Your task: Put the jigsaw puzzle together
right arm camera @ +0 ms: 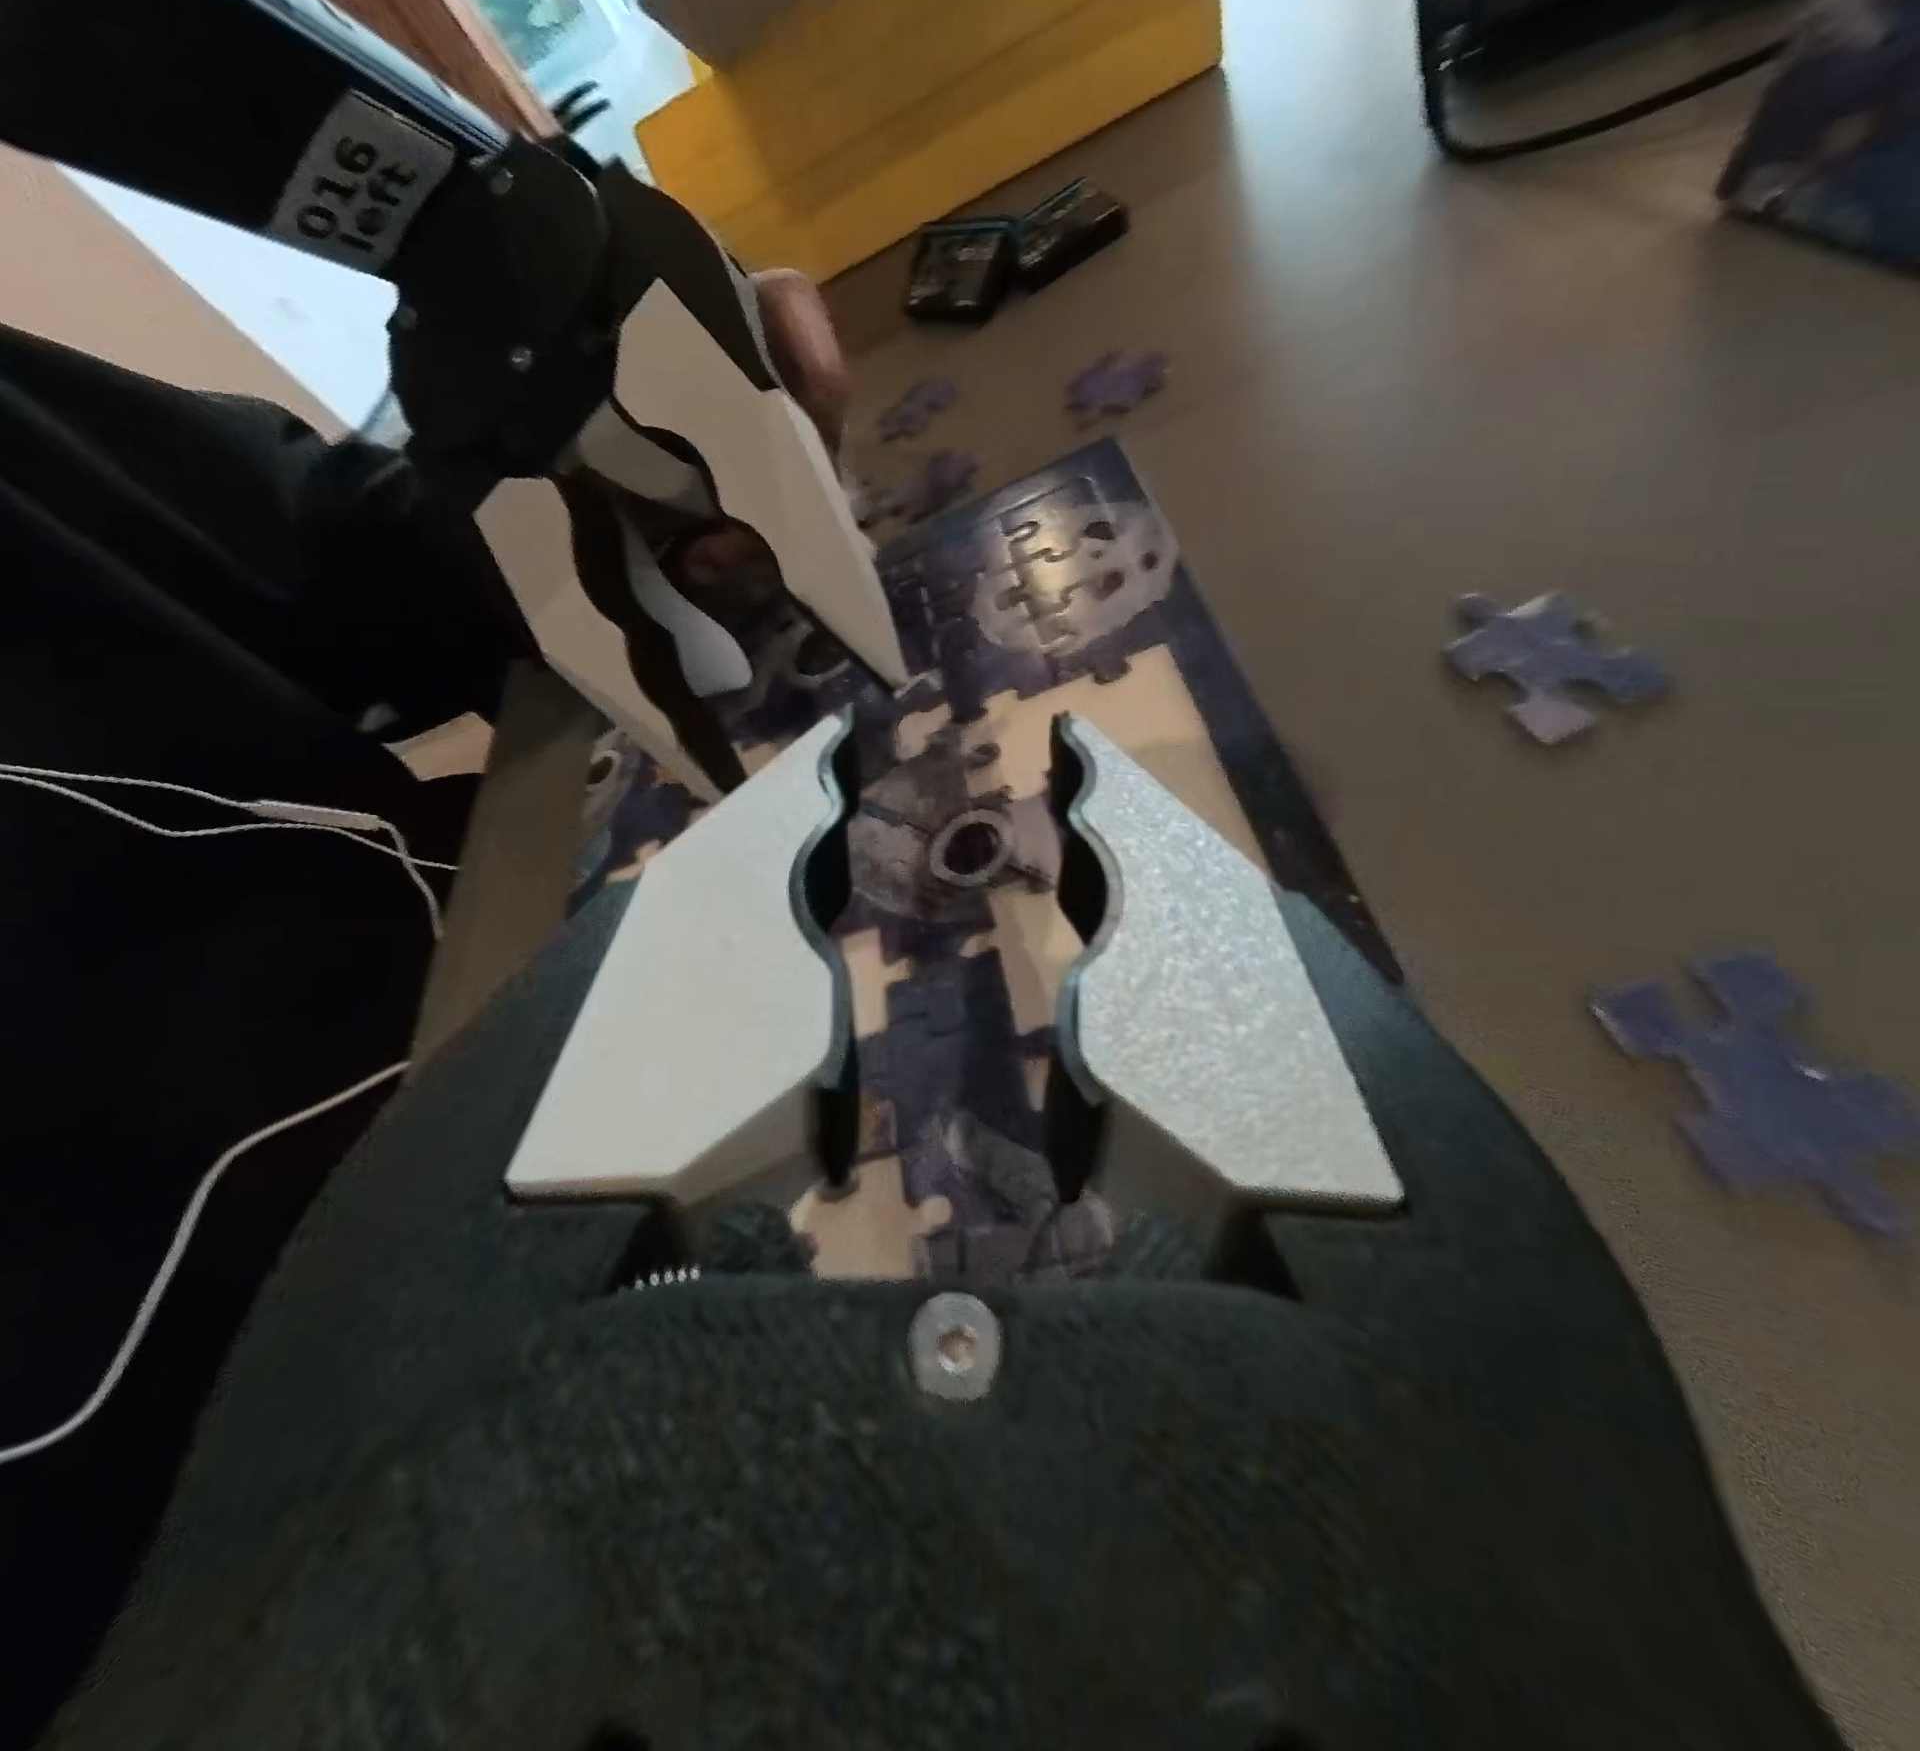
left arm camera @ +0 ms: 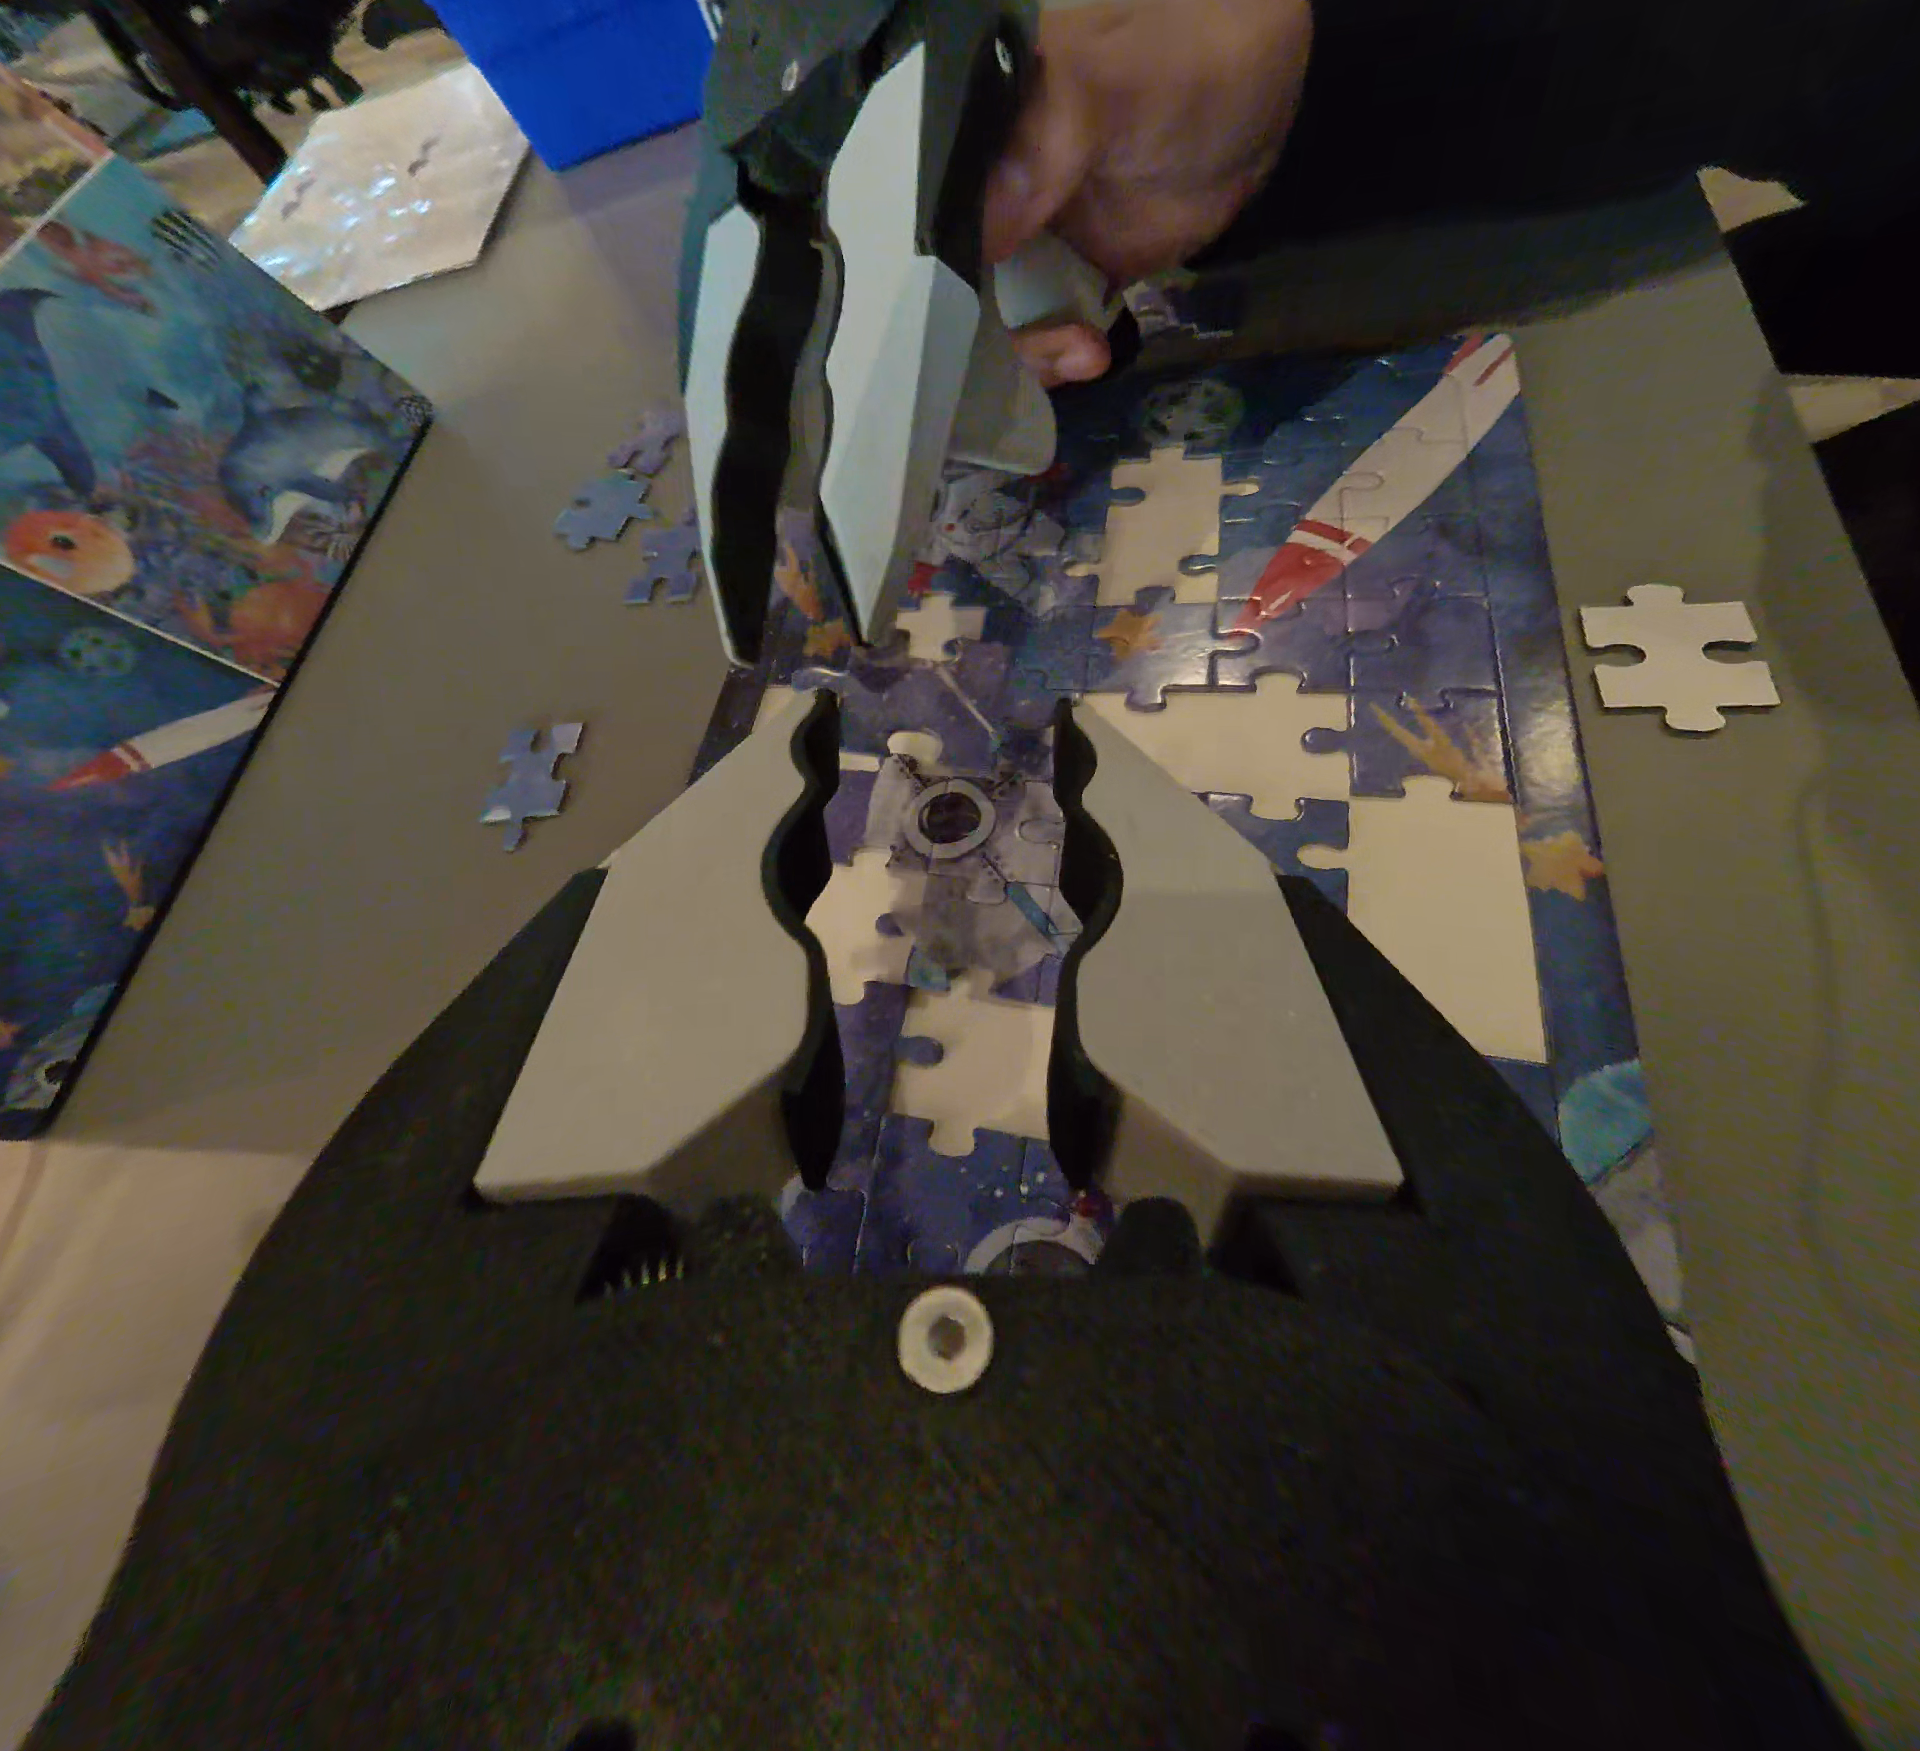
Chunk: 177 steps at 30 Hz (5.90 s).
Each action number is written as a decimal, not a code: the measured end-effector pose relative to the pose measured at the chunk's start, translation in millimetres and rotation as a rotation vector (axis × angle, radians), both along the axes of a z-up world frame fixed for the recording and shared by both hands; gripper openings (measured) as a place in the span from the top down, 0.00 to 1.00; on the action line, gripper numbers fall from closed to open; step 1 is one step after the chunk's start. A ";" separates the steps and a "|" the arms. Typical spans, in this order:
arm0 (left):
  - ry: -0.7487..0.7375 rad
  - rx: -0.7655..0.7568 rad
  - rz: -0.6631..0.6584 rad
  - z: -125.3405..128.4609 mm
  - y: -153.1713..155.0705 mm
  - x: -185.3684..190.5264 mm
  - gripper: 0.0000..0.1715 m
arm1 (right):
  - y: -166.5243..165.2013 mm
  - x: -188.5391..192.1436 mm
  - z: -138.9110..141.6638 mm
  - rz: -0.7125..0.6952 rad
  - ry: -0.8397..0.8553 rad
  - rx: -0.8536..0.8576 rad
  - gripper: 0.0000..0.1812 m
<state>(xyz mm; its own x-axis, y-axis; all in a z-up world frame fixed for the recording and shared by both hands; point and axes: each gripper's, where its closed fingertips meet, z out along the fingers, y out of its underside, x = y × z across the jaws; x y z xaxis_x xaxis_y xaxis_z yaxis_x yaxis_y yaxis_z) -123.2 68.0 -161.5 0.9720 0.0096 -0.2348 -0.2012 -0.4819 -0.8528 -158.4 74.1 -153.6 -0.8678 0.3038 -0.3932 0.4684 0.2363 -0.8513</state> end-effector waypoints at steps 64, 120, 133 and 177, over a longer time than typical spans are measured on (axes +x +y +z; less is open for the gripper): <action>-0.890 0.430 0.009 45.7 -11.6 -26.3 0.99 | -20.6 17.5 26.3 0.083 -0.147 -0.257 1.00; -0.714 0.144 0.203 -1.5 -14.3 -38.2 0.79 | 26.0 1.9 -51.1 0.013 0.328 0.567 0.92; -0.580 0.003 0.216 -20.4 -10.8 -31.4 0.79 | 25.7 -6.9 -52.6 -0.021 0.361 0.567 0.74; -0.671 0.009 0.167 -20.5 -9.0 -25.1 0.79 | 21.0 -4.0 -44.6 0.162 0.275 0.373 0.83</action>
<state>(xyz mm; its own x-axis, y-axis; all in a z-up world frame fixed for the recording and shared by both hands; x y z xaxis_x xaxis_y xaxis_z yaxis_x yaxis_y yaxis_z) -148.3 59.0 -182.0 0.8923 0.1711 0.4177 0.4477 -0.4528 -0.7710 -162.4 95.1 -198.3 -0.9719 0.2331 -0.0331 0.1705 0.6001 -0.7816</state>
